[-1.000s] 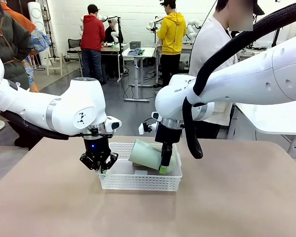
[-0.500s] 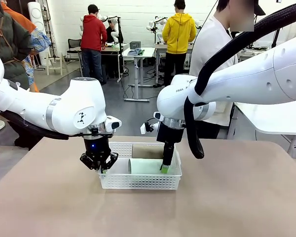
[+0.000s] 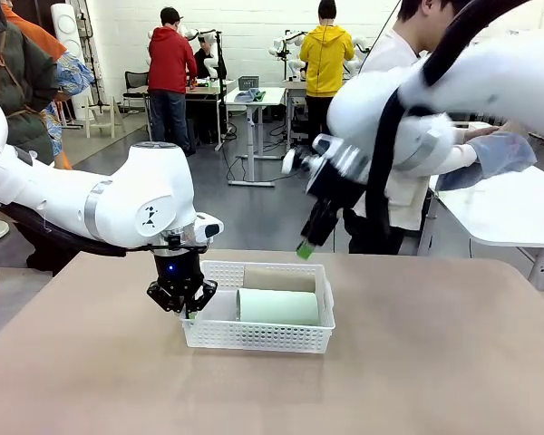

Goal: Clean and organize the cups into the basket.
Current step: Pick up the Reusable plastic cup from the right side of the table and stack it inside the Organizing basket in the center of the table.

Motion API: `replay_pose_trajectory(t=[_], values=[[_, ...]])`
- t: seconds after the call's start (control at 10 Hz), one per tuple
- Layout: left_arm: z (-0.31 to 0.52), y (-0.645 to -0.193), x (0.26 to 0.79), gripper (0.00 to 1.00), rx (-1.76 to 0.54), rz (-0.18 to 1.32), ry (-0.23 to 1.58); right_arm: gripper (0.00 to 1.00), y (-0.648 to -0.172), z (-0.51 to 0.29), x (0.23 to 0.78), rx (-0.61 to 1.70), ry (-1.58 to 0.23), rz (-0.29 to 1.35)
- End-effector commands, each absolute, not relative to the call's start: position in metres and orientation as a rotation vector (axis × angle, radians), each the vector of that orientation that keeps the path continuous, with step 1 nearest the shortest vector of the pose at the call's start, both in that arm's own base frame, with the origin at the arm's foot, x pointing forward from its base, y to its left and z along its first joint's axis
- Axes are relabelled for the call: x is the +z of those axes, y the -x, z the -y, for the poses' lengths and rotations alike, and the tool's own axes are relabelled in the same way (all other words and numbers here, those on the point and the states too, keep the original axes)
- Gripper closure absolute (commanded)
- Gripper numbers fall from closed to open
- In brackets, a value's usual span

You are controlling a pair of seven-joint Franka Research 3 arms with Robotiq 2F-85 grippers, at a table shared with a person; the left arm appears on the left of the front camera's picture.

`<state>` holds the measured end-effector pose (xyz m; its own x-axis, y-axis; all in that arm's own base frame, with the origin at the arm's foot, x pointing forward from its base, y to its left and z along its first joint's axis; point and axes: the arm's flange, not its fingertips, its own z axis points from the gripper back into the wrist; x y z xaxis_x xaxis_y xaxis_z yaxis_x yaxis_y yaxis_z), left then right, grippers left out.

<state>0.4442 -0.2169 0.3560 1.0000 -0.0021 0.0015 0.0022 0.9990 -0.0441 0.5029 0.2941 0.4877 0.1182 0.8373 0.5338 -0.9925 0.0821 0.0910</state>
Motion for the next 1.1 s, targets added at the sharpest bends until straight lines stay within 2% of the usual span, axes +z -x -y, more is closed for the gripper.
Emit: replay_pose_trajectory(t=[0.0,0.2,0.4,0.7,1.0], values=[[0.218,-0.444,0.359,1.00,-0.002,0.009,0.047,0.00,-0.463,-0.208,0.495,1.381,-0.746,0.554],[0.218,-0.444,0.359,1.00,-0.002,0.009,0.047,0.00,-0.446,-0.132,0.491,1.296,-0.876,0.683],[0.218,-0.444,0.359,1.00,-0.002,0.009,0.047,0.00,-0.431,-0.067,0.473,1.220,-0.931,0.779],[0.218,-0.444,0.359,1.00,-0.002,0.009,0.047,0.00,-0.404,0.014,0.445,1.121,-0.916,0.911],[0.218,-0.444,0.359,1.00,-0.002,0.009,0.047,0.00,-0.381,0.053,0.430,1.049,-0.894,0.990]])
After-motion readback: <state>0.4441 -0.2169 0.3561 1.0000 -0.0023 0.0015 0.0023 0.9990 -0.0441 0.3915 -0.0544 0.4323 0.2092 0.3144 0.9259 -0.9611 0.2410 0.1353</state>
